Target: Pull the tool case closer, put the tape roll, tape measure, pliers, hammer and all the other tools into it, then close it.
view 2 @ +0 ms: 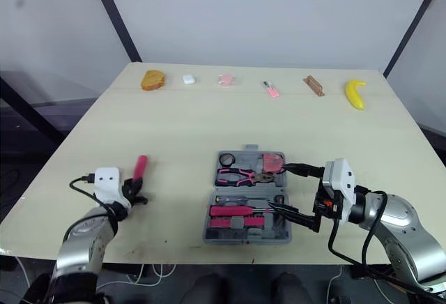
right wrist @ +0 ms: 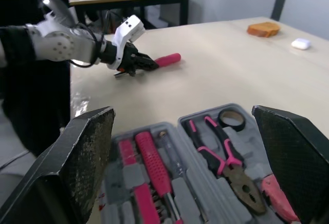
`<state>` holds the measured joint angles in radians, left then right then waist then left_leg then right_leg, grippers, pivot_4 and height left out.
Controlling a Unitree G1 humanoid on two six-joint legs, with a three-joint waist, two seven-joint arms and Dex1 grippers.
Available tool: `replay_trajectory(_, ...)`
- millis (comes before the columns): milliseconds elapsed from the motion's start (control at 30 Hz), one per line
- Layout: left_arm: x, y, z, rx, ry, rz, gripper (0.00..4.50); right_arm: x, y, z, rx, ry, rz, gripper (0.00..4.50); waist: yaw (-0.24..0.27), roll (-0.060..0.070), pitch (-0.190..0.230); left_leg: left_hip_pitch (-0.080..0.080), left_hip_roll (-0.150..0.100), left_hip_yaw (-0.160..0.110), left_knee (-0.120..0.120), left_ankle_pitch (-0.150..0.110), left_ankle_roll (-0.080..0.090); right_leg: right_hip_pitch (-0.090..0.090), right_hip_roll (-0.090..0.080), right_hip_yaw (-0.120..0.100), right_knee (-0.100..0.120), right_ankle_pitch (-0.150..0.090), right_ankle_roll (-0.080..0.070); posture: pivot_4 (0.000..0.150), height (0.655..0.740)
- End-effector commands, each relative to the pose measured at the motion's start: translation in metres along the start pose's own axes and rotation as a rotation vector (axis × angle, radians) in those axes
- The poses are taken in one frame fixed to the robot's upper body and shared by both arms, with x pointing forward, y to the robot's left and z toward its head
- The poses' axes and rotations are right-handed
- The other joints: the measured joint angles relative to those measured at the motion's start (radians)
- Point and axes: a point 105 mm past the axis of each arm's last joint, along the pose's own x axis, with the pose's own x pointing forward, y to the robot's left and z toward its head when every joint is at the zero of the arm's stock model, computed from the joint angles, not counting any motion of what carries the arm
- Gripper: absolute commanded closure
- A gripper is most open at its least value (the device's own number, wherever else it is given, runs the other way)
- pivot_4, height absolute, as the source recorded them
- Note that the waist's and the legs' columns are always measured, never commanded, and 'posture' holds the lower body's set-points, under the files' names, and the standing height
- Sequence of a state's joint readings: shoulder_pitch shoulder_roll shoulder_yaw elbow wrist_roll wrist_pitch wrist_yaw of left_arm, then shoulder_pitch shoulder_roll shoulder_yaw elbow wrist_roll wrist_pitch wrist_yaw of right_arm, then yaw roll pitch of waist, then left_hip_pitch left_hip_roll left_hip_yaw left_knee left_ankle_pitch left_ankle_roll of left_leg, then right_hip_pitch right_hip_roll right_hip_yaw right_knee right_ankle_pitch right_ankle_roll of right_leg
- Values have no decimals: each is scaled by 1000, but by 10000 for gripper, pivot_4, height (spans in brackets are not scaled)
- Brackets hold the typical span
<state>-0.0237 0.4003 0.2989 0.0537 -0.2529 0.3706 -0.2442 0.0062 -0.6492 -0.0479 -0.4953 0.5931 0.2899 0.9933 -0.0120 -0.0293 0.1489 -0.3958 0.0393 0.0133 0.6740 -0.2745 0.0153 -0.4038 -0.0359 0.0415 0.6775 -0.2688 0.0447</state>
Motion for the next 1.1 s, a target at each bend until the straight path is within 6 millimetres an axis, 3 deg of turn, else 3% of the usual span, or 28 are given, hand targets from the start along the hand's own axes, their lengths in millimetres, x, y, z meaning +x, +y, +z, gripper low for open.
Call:
replay_trajectory(33, -20, -17, 18, 1, -52, -74, 40885, -2, 0, 6, -35, -19, 14, 0, 1, 0, 0, 0, 0, -1, 0, 0, 0, 0, 0, -1, 0, 0, 0, 1500, 7400)
replay_trajectory(133, -33, -31, 16, -14, -42, -118, 40885, -2, 0, 6, -33, -22, 16, 0, 3, 0, 0, 0, 0, -1, 0, 0, 0, 0, 1, -1, 0, 0, 0, 1500, 7400)
replay_trajectory(267, -58, -65, 0, -9, 5, -217, 40885, 1, 1, 2, -31, -22, 23, 0, 0, 0, 0, 0, -1, 0, 0, 0, 0, 0, 0, 0, -1, 0, 0, 1500, 7400)
replay_trajectory(400, -66, -76, -10, -15, 35, -231, 40885, 3, 0, 1, -35, -23, 28, 0, 1, 0, 1, 0, -1, 0, 0, 0, 0, 0, 2, 0, -1, 0, 0, 1500, 7400)
replay_trajectory(767, -53, -64, -14, 22, 37, -139, 40885, 3, 6, -4, -40, 3, 74, 0, 1, 1, 1, 1, -2, 0, 0, 0, 0, 0, 4, 1, -1, 0, -1, 1500, 7400)
replay_trajectory(1000, -52, -76, -18, -56, 52, -171, 40885, -3, 18, -5, -46, 37, 158, 0, 3, 1, 1, 0, -2, 0, 0, 0, 0, 0, 4, 1, -1, 0, 0, 1500, 7400)
replay_trajectory(1067, -50, -75, -16, -58, 45, -162, 30677, -6, 19, -8, -56, 55, 170, 0, 3, 1, 1, 0, -2, 0, 0, 0, 0, 0, 3, 1, -1, 0, 0, 1500, 7400)
replay_trajectory(1100, -50, -74, -14, -59, 38, -163, 28588, -7, 18, -8, -52, 51, 166, 0, 3, 1, 1, 0, -2, 0, 0, 0, 0, 0, 3, 1, -1, 0, 0, 1500, 7400)
